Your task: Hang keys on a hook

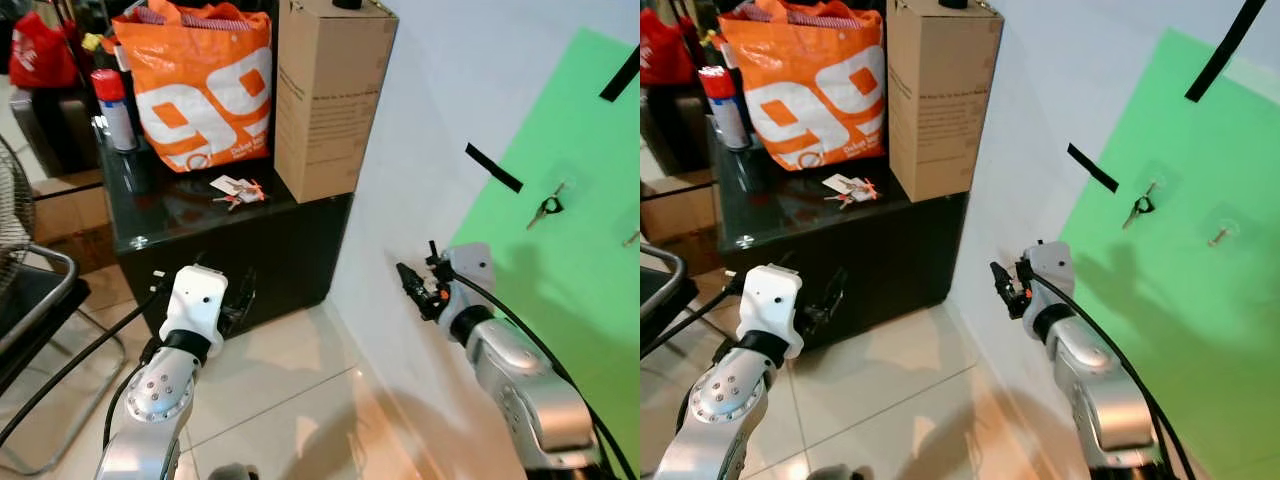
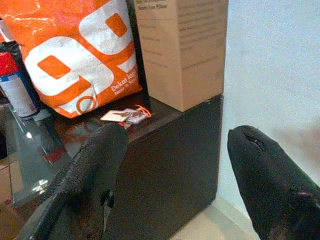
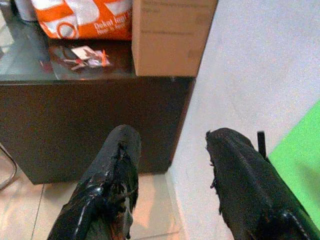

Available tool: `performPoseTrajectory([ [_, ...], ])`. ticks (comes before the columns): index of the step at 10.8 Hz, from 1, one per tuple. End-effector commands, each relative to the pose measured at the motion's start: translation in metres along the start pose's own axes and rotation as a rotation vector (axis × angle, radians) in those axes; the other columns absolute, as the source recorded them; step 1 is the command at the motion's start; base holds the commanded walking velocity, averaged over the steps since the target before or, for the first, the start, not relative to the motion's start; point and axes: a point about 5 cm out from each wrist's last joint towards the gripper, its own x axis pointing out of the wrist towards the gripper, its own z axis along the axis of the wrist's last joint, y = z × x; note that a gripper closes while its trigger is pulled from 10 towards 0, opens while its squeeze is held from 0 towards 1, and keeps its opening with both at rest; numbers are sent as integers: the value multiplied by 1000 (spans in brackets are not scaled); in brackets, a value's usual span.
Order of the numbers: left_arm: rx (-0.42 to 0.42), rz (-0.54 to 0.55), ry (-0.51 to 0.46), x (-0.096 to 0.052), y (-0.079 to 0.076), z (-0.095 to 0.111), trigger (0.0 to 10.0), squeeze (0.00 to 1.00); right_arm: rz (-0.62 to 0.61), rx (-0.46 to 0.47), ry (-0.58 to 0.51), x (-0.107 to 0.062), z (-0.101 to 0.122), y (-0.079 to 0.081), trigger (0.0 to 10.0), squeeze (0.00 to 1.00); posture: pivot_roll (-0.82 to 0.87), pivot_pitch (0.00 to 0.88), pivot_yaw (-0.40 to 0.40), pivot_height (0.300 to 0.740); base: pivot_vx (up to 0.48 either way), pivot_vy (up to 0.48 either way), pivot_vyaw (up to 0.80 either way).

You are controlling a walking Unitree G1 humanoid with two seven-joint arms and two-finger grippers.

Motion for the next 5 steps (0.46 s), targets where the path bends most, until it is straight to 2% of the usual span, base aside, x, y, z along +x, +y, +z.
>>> performPoseTrajectory([
  [1,0,23,-16,-2,3,5,10000,0,-32,33,9,2,-1,-6,10000,0,51,0,-130,740,334,0,0],
  [2,-1,29,-14,-3,4,5,10000,0,-25,54,2,3,-1,-7,10000,0,53,0,-135,740,349,0,0],
  [4,1,37,-10,-6,6,4,10000,0,34,3,-28,4,5,-2,10000,0,63,0,-144,740,373,0,0],
  [5,7,35,-9,-6,5,4,10000,0,50,11,-14,3,2,-1,10000,0,63,0,-140,740,379,0,650],
])
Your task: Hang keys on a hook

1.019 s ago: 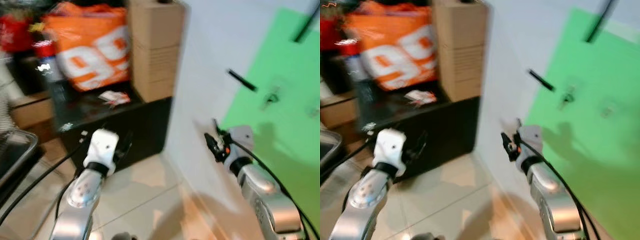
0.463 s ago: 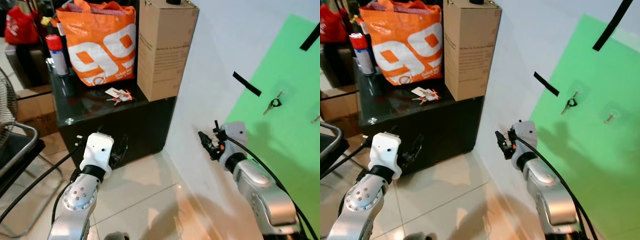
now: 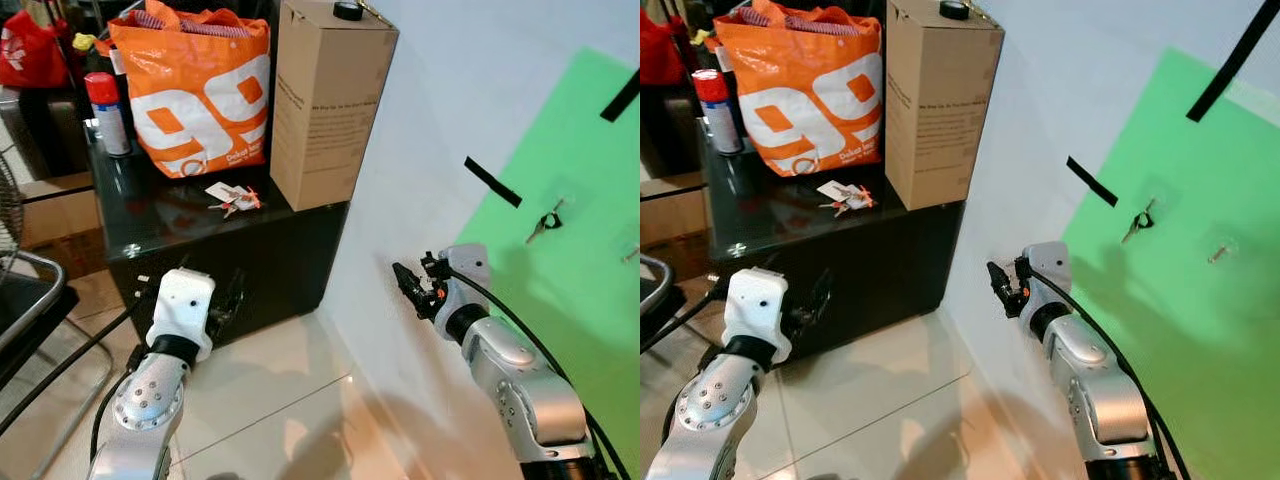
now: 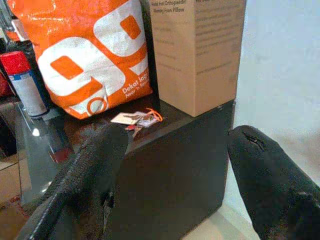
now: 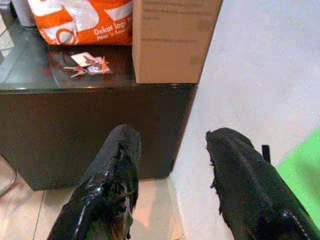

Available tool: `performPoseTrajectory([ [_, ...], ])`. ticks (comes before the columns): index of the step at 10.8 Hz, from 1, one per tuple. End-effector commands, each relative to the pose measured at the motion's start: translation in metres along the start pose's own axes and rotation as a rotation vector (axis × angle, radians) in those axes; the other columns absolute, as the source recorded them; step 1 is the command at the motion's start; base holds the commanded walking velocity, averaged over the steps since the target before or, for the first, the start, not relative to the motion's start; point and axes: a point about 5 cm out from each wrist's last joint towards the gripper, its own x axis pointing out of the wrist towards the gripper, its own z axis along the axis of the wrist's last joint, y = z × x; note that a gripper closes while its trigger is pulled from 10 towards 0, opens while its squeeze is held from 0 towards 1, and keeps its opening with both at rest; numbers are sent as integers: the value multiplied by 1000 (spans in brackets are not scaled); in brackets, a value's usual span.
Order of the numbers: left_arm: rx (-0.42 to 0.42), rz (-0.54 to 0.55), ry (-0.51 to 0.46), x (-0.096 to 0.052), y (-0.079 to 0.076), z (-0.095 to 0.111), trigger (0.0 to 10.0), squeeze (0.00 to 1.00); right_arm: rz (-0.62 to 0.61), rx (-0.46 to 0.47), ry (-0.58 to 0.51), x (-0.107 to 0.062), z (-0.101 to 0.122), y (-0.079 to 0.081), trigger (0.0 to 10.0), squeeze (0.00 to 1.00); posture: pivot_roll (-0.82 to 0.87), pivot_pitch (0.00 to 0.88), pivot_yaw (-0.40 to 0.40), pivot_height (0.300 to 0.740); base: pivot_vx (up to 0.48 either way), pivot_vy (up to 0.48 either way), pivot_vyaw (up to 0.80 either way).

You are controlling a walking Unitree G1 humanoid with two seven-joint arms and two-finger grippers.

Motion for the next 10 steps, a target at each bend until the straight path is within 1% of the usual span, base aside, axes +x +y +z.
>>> performPoseTrajectory([
  [1,7,-8,-15,0,-3,5,10000,0,7,-10,2,2,2,-1,10000,0,60,0,-131,740,375,0,800],
  [2,12,-26,-14,1,-4,5,10000,0,-9,-6,-4,2,2,-1,10000,0,53,0,-115,740,375,0,800],
  [3,15,-35,-14,2,-4,5,10000,0,-20,-6,-9,3,2,-1,10000,0,50,0,-109,740,368,0,0],
  [4,21,-70,-17,6,-5,4,10000,0,-45,10,-26,-1,4,-2,10000,0,36,0,-66,740,368,0,0],
  [5,21,-82,-23,9,-4,5,10000,0,-37,27,-33,-3,5,-1,10000,0,33,0,-45,740,368,0,0],
  [8,21,-120,-47,14,-2,8,10000,0,-66,-26,-31,-8,1,2,10000,0,-1,0,26,740,369,0,0],
  [9,28,-133,-60,17,0,8,10000,0,-73,-74,-57,-10,3,6,10000,0,-12,0,41,740,364,0,0],
  [10,31,-144,-65,19,-1,8,10000,0,-37,-92,-66,-14,2,10,10000,0,-32,0,63,740,368,0,0],
])
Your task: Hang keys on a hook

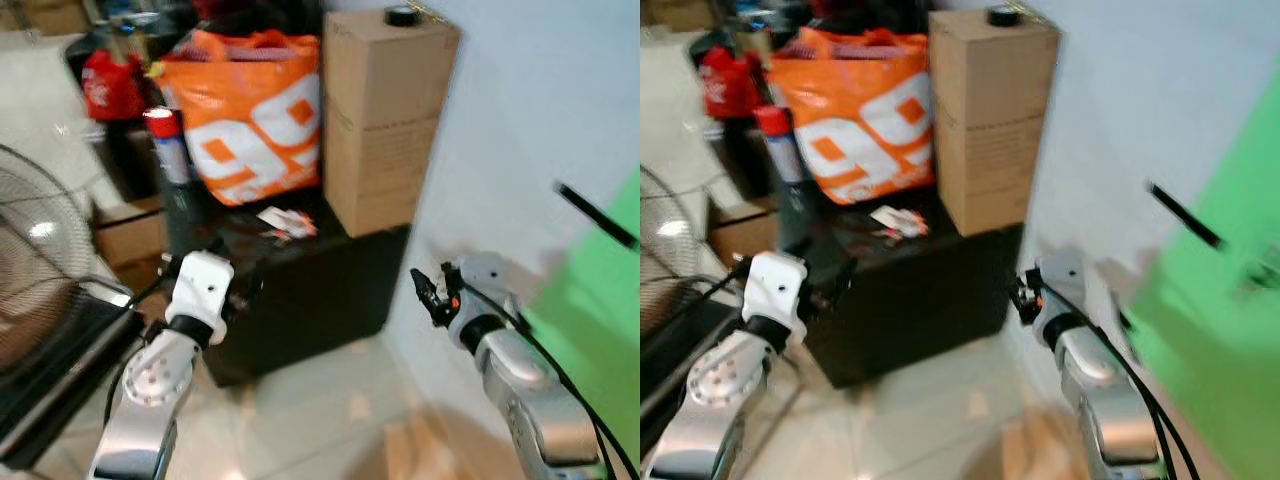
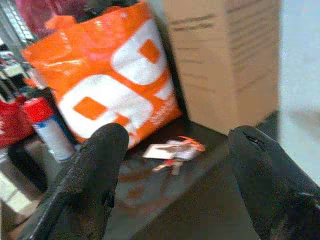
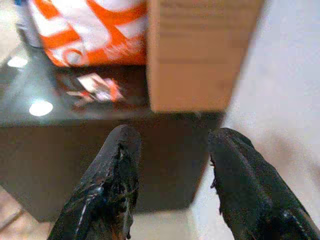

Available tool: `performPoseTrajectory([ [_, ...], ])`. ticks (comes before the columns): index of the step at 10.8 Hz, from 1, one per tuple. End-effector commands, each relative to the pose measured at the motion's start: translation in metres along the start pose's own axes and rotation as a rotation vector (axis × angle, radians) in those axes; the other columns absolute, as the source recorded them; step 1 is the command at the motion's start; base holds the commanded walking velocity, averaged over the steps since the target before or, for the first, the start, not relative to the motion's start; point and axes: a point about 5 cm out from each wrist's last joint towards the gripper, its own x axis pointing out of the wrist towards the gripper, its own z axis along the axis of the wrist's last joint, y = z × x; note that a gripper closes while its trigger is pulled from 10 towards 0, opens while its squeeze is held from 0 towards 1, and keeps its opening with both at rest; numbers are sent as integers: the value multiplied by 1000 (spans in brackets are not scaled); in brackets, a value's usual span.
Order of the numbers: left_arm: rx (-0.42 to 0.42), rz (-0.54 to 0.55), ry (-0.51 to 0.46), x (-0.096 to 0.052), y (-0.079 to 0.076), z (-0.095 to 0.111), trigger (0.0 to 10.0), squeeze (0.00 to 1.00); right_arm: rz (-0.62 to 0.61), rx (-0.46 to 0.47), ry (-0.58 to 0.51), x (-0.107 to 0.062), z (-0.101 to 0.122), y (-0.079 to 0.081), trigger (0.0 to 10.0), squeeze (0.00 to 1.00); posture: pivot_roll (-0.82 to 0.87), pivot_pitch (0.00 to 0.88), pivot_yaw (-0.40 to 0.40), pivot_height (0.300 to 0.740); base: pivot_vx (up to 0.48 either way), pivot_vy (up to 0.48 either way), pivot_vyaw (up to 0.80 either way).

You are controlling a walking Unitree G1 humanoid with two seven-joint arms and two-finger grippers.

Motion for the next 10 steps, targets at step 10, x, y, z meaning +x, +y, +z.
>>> performPoseTrajectory([
  [10,-15,-48,-2,11,-2,-10,10000,0,0,5,-13,-11,1,5,10000,0,-105,7,78,740,368,0,320],
])
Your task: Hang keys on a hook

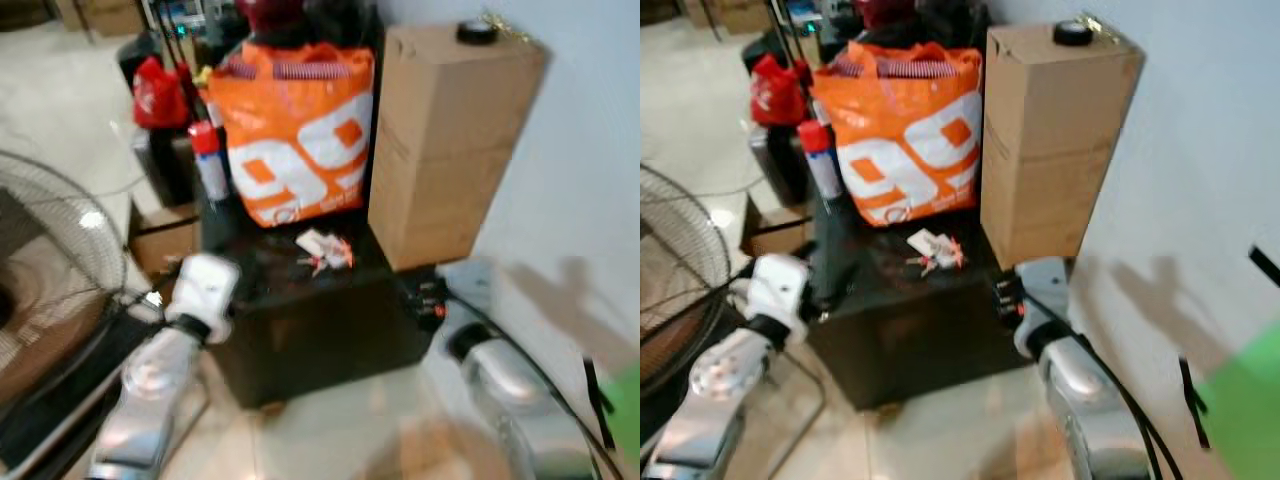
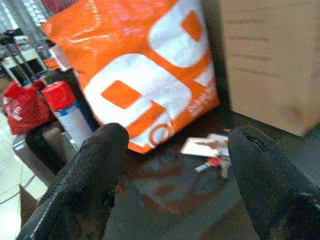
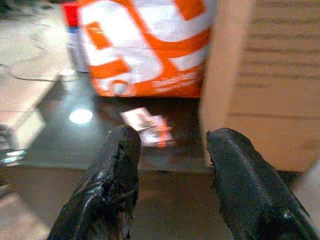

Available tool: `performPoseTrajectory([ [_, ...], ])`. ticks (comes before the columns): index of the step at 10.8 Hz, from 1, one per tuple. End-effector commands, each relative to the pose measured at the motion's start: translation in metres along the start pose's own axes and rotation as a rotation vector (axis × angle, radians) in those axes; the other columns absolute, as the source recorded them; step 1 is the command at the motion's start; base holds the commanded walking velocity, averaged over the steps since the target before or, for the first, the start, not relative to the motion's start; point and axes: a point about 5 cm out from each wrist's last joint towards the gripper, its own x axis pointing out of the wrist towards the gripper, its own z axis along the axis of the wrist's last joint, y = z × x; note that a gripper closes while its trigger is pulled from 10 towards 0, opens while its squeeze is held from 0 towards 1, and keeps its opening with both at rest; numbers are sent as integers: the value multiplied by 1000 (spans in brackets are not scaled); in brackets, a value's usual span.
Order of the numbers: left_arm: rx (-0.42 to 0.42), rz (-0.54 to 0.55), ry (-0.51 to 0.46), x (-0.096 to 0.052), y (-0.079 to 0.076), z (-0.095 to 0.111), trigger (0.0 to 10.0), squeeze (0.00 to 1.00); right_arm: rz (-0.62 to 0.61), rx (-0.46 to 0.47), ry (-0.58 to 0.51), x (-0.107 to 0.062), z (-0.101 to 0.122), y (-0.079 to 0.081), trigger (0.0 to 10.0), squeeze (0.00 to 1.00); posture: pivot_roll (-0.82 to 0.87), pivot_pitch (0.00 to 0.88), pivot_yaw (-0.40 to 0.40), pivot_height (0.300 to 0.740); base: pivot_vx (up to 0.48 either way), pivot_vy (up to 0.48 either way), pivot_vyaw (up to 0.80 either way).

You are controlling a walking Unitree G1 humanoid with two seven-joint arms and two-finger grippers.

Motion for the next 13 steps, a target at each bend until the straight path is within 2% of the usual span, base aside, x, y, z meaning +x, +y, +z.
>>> performPoseTrajectory([
  [1,7,-14,-29,5,-3,7,10000,0,-59,-12,11,-1,-3,-10,10000,0,-92,5,68,740,368,0,0],
  [4,7,-9,-29,8,-1,8,10000,0,-42,-32,0,0,-3,-9,10000,0,-87,0,71,740,368,0,0],
  [5,14,-23,-34,9,-3,10,10000,0,27,-78,-4,2,-1,-5,10000,0,-74,0,62,740,368,0,800],
  [8,22,-18,-20,7,-1,7,10000,0,158,-101,31,4,-9,3,10000,0,-57,0,56,740,368,0,800],
  [11,32,-31,-3,4,-6,1,10000,0,191,-173,102,2,-21,-13,10000,0,-59,0,23,740,345,0,0],
  [12,6,-50,13,3,-8,-2,10000,0,186,-188,102,3,-21,-15,10000,0,-61,0,23,740,0,0,0],
  [13,49,-120,38,1,-14,-5,10000,0,159,-197,120,7,-22,-19,10000,0,-62,0,29,740,0,0,0],
])
